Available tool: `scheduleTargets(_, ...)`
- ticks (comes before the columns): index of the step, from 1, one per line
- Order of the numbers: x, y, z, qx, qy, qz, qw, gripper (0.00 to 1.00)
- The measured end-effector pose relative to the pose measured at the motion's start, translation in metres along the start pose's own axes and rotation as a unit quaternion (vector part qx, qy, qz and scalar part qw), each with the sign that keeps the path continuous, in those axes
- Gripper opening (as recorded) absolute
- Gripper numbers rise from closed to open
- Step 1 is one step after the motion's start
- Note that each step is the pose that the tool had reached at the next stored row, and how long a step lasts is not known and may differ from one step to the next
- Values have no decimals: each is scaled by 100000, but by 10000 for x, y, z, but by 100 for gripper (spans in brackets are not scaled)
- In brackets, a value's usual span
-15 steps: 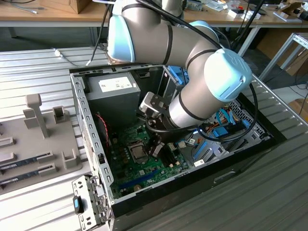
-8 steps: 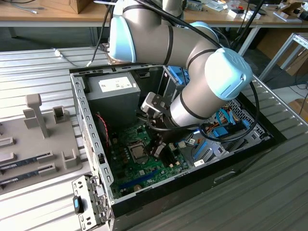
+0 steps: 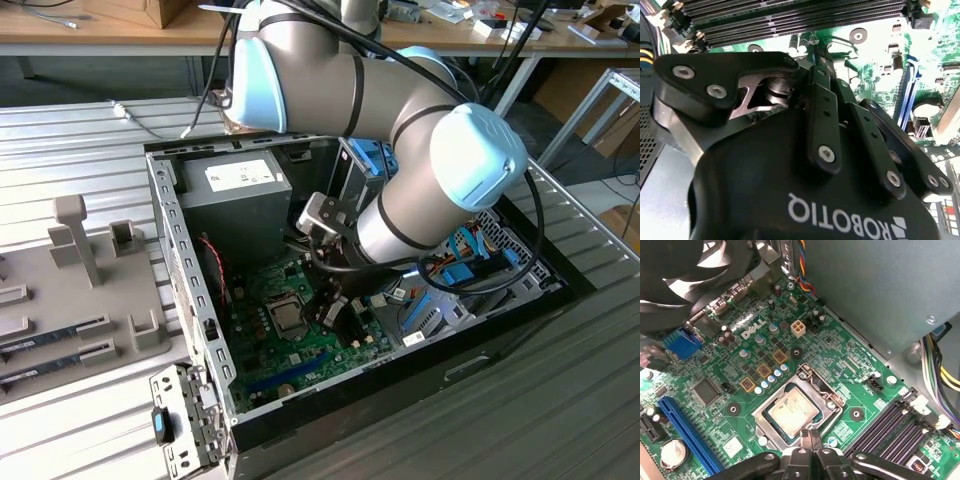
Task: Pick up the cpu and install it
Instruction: 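Install the first cpu locking lever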
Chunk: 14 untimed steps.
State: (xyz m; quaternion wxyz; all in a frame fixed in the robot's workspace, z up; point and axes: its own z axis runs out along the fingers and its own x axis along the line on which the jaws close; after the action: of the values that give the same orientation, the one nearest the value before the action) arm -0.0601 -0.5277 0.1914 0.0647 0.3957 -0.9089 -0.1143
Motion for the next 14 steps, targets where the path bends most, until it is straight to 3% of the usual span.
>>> scheduleTargets(5, 16, -7, -12, -926, -874, -261, 99992, 11)
scheduleTargets(7, 19, -10, -11, -1828, -1811, -535, 99965, 11)
scheduleTargets(11, 11, -11, 1, -2028, -2108, -620, 99955, 11)
scheduleTargets(14, 9, -1, -31, -2058, -2199, -644, 99953, 11)
